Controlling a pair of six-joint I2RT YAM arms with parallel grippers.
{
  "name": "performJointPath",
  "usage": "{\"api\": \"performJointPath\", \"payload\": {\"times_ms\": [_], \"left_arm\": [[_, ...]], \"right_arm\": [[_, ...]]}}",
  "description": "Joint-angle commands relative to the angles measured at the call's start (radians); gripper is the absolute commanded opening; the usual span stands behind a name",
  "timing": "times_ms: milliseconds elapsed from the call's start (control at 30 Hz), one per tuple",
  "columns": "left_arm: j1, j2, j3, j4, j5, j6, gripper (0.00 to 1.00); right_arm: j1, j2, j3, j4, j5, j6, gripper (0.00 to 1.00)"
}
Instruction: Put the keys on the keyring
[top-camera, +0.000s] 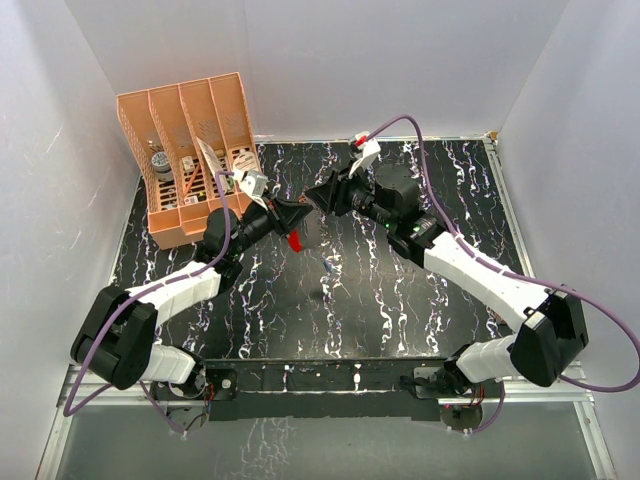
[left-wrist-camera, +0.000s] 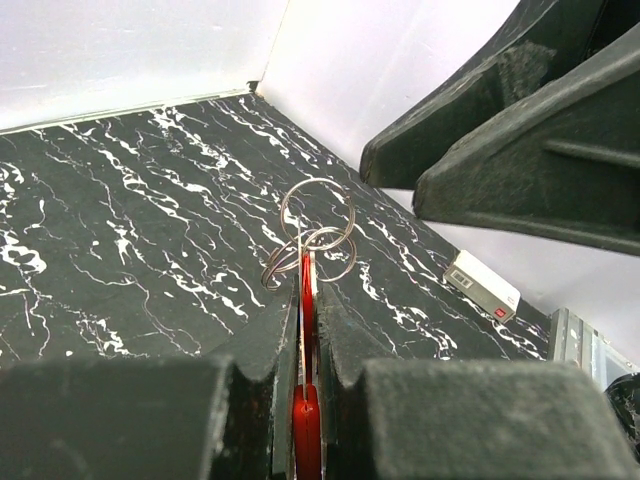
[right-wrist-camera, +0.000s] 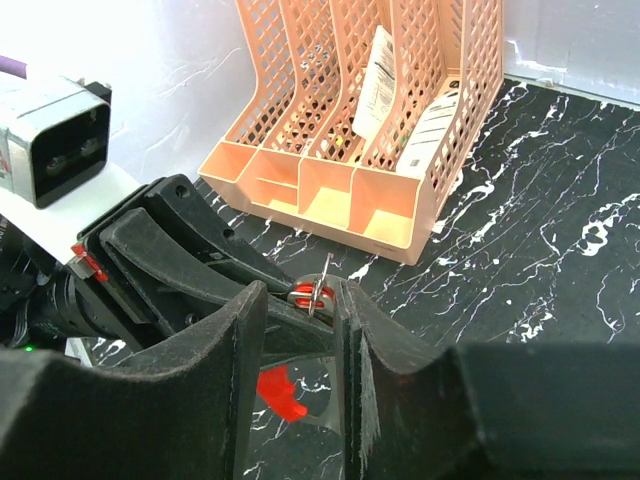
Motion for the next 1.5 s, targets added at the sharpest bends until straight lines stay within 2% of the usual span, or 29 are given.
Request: {"api": "performJointPath", "payload": {"times_ms": [0,233,533,833,967,1233,1467], "left_arm": [[0.004,-0.024,0.05,0.042,-0.004,-0.01,0.0],[0.004,-0.025,0.056,0.04,0.0,-0.012,0.0],[0.004,-0.025,0.045,0.052,0.008,-0.018,0.0],[0.004,-0.025,0.043,0.05,0.01,-0.011,0.0],[0.004,-0.015,0.041,0.038,0.011,0.007,0.0],[0.004,0.027,0.025,0.017,0.025,0.11,0.0],[0.004,0.045,0.034,-0.061,0.011,0.268,0.0]], "right_arm": [[0.009,0.013,0.014,0.075,0.031,0.013,0.31],[0.014,0.032,0.017,0.088,0.041,0.02,0.3],[0.015,0.049,0.021,0.121,0.049,0.031,0.23],[0.016,0.061,0.034,0.115,0.061,0.037,0.0],[0.016,0.046,0.06,0.087,0.079,0.021,0.0],[0.017,0.046,0.191,-0.067,0.09,-0.034,0.0],[0.016,0.183,0.525,-0.465,0.05,-0.1,0.0]]}}
